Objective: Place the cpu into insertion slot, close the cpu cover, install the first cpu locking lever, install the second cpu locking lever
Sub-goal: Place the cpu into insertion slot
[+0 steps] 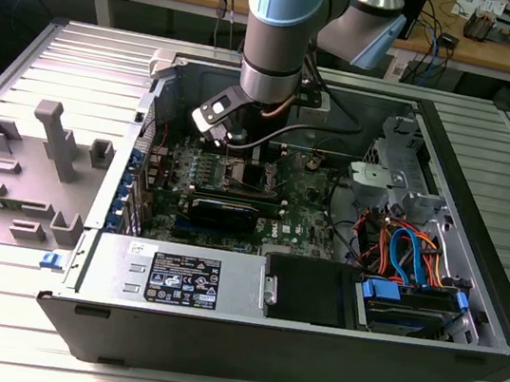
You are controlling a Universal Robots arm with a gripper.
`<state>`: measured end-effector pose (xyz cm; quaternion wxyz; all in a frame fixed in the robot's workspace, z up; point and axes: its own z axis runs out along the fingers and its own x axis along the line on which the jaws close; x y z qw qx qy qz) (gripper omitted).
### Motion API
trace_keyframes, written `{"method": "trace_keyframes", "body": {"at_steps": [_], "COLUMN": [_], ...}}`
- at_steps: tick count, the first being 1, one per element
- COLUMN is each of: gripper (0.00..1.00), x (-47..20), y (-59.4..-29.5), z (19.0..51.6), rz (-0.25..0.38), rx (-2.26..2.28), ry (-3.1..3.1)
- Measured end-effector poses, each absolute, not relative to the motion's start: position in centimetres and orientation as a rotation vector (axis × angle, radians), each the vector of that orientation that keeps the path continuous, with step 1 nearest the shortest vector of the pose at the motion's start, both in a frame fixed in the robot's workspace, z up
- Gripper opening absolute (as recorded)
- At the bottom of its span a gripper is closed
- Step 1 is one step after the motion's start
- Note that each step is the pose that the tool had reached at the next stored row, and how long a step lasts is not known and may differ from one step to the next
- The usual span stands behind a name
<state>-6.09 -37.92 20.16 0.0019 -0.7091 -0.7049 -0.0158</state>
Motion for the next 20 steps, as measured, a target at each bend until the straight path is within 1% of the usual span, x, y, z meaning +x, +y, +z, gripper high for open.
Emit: {"method": "trace_keyframes", "body": {"at_steps": [20], "gripper": [0.55], "x": [-5.95], "y": [-37.92], "z": [19.87], "rz": [-0.054], "rx": [-2.223], "ry": [-2.210]}}
